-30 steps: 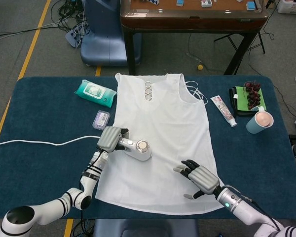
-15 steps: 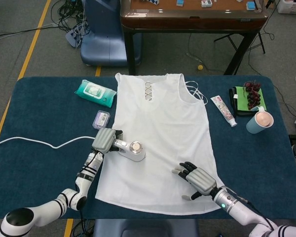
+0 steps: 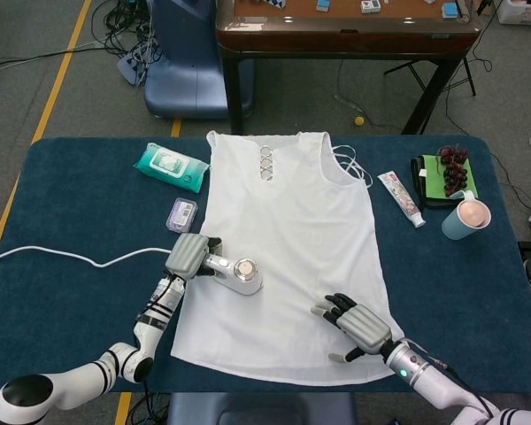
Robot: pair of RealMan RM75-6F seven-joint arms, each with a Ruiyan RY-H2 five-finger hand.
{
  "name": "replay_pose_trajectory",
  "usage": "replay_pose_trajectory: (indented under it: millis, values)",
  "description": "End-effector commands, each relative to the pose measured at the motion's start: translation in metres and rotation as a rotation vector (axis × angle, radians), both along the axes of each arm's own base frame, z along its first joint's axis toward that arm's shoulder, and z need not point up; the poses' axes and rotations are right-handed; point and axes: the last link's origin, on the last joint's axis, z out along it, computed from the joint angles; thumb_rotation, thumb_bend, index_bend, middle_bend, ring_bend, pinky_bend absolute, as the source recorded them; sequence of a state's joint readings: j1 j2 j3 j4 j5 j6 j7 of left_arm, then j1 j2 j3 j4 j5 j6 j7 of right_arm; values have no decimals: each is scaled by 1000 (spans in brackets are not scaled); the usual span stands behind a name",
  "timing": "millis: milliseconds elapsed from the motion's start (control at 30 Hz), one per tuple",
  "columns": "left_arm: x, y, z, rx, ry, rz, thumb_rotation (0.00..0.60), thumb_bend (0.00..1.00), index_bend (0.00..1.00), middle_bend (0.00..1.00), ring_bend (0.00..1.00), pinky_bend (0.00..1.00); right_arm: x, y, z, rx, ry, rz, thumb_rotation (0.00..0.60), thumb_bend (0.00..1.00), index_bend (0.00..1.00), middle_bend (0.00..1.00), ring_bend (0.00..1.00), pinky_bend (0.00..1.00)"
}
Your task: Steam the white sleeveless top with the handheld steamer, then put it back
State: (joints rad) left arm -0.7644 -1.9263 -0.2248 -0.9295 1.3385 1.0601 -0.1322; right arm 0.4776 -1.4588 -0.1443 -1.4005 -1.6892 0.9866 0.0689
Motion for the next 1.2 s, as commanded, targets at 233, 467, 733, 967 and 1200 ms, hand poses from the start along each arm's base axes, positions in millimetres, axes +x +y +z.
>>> replay_pose_trajectory:
  millis: [233, 467, 733, 967, 1200]
  values:
    - [26, 2, -14, 0, -49, -14, 600, 246, 874, 784, 682, 618, -2, 0, 2, -6, 1, -9, 459, 240, 39, 132, 0, 15]
    - [26, 1, -21, -4, -24, -32, 600, 246, 874, 783, 681, 618, -2, -2, 2, -5, -1, -11, 460, 240, 39, 132, 0, 15]
    - [10, -7, -15, -26, -7, -38, 600, 246, 874, 783, 679, 618, 0, -1, 0, 3, -3, -7, 460, 240, 40, 132, 0, 15]
    - [2, -17, -8, -50, 15, -58, 600, 246, 874, 782, 678, 618, 2, 1, -1, 12, -1, -1, 462, 240, 40, 132, 0, 15]
    - [-4, -25, 2, -57, 13, -73, 600, 246, 874, 782, 677, 618, 3, 3, -2, 20, 2, 1, 459, 240, 39, 132, 0, 15]
